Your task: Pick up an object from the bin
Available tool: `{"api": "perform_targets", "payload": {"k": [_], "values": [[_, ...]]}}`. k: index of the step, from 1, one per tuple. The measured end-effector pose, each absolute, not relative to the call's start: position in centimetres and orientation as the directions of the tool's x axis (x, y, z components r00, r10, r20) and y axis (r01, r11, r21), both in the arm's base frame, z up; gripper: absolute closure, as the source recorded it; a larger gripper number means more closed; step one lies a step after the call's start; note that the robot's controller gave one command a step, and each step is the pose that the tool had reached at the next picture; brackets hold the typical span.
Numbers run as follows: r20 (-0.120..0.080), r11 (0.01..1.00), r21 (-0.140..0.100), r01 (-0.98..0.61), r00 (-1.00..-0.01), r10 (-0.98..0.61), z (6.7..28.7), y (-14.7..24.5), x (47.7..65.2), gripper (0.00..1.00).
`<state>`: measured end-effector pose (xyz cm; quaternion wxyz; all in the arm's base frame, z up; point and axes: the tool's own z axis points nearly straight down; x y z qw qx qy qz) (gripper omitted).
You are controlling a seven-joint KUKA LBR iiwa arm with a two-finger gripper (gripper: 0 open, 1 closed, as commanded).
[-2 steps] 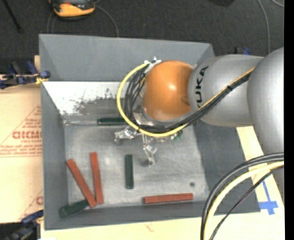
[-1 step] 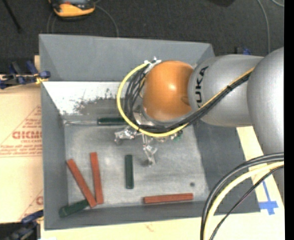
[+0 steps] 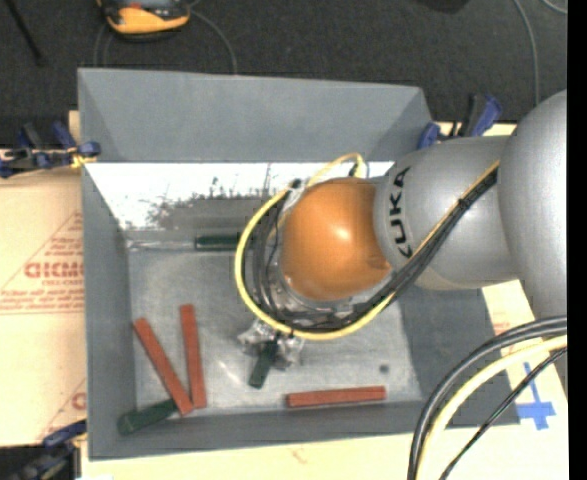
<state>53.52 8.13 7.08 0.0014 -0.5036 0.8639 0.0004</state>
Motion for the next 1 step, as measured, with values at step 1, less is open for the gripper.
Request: {"api": "perform_targets", "payload": {"k": [1], "values": [[-0.003,0.494,-0.001,-0.87,-0.494,-0.87,7.08,8.13,53.52,1.0]]}}
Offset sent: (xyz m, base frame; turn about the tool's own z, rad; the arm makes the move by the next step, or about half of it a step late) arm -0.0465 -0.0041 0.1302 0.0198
